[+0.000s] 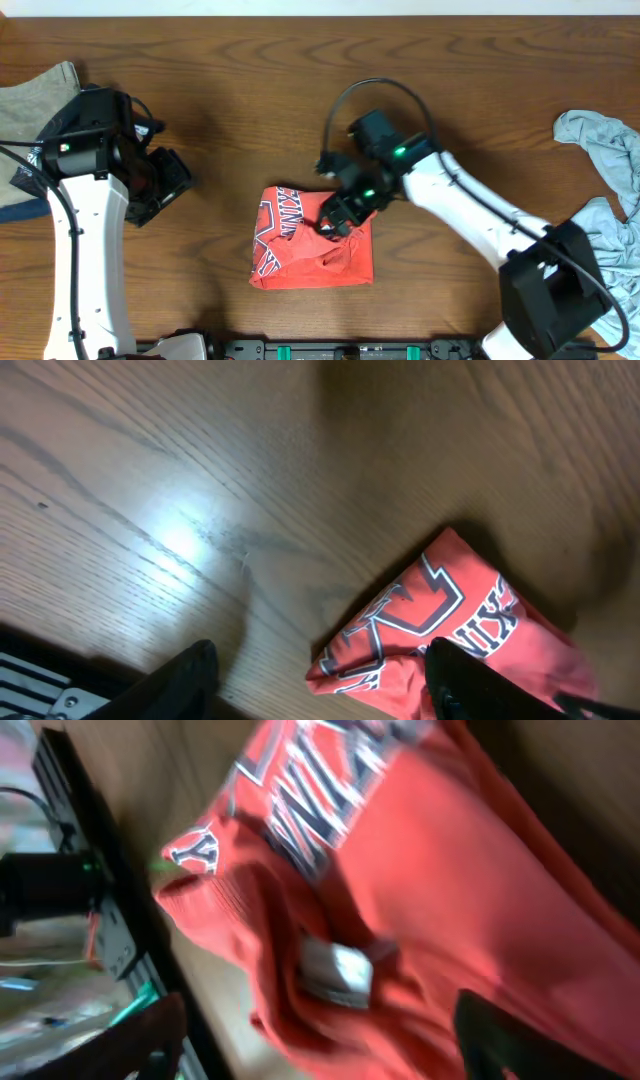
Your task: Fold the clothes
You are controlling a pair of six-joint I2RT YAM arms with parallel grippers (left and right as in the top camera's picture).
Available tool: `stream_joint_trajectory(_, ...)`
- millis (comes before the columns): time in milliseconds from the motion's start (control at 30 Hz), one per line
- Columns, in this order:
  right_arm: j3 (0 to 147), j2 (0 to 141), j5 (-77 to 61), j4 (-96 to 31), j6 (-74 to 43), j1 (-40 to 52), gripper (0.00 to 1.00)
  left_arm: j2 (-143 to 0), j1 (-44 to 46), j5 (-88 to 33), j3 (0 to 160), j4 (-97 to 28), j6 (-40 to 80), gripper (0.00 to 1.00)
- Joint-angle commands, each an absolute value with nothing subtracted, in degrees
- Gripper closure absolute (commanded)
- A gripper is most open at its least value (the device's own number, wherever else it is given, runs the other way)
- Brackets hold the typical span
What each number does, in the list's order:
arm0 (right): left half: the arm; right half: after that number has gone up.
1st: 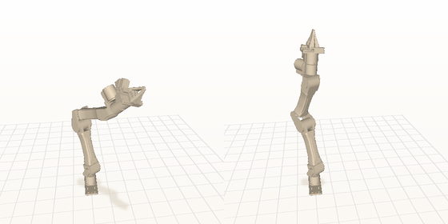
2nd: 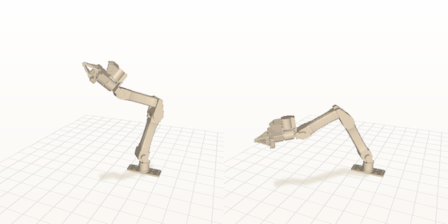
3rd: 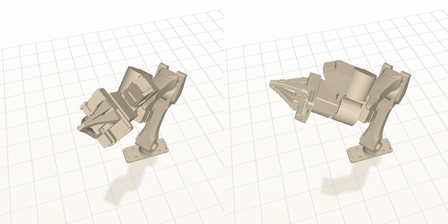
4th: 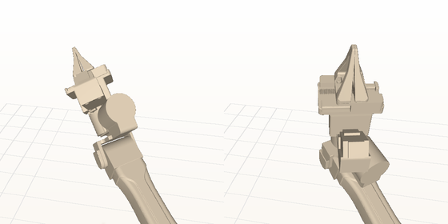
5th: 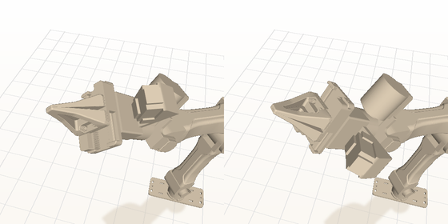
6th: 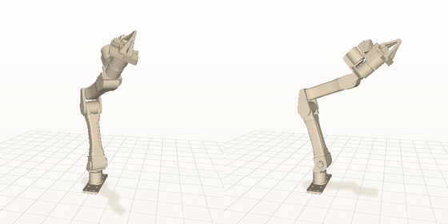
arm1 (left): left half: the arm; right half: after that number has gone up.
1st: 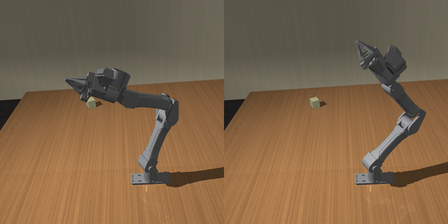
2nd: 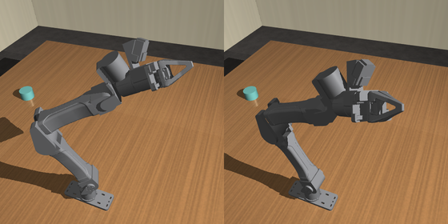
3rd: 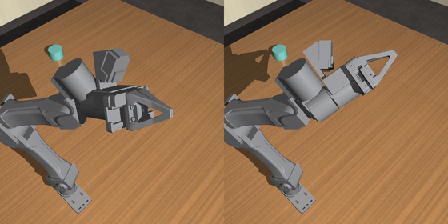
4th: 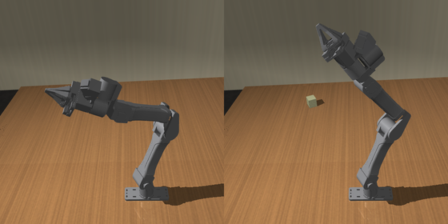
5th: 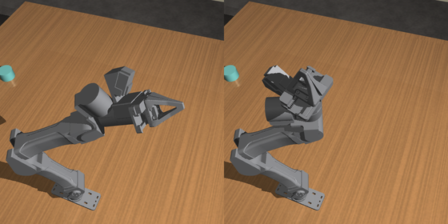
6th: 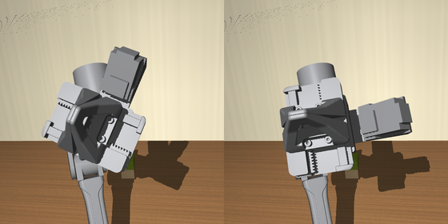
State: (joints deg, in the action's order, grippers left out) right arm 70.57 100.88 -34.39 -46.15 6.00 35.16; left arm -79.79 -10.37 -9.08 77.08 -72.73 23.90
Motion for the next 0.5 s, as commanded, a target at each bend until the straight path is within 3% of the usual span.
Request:
stream_joint_trajectory(0, 71.1, 100.8, -25.7, -44.0, 2.0, 40.0, 0.10, -79.8, -10.6, -9.8, 77.7, -73.1, 21.1, 0.32)
stream_joint_trajectory(133, 71.1, 101.3, -22.0, -42.1, 1.7, 44.7, 0.11, -79.8, -10.6, -9.8, 77.7, -73.1, 21.0, 0.32)
stream_joint_trajectory(200, 71.1, 101.8, -21.5, -41.7, 1.7, 46.4, 0.21, -79.8, -10.6, -9.8, 77.7, -73.1, 21.0, 0.31)
stream_joint_trajectory(233, 71.1, 102.0, -20.9, -41.8, 1.7, 47.0, 0.33, -79.8, -10.6, -9.8, 77.7, -73.1, 21.0, 0.30)
stream_joint_trajectory(267, 71.1, 102.4, -19.9, -42.1, 1.7, 47.7, 0.53, -79.8, -10.6, -9.8, 77.7, -73.1, 21.0, 0.29)
stream_joint_trajectory(300, 71.1, 102.6, -18.4, -42.9, 1.7, 48.1, 0.84, -79.8, -10.6, -9.8, 77.7, -73.1, 21.0, 0.28)
stream_joint_trajectory(333, 71.1, 102.7, -16.1, -44.7, 1.7, 48.4, 0.99, -79.8, -10.6, -9.8, 77.7, -73.1, 21.0, 0.28)
stream_joint_trajectory(467, 71.1, 102.7, -3.9, -54.8, -1.8, 47.2, 0.99, -79.8, -10.6, -9.8, 77.7, -73.2, 20.7, 0.28)
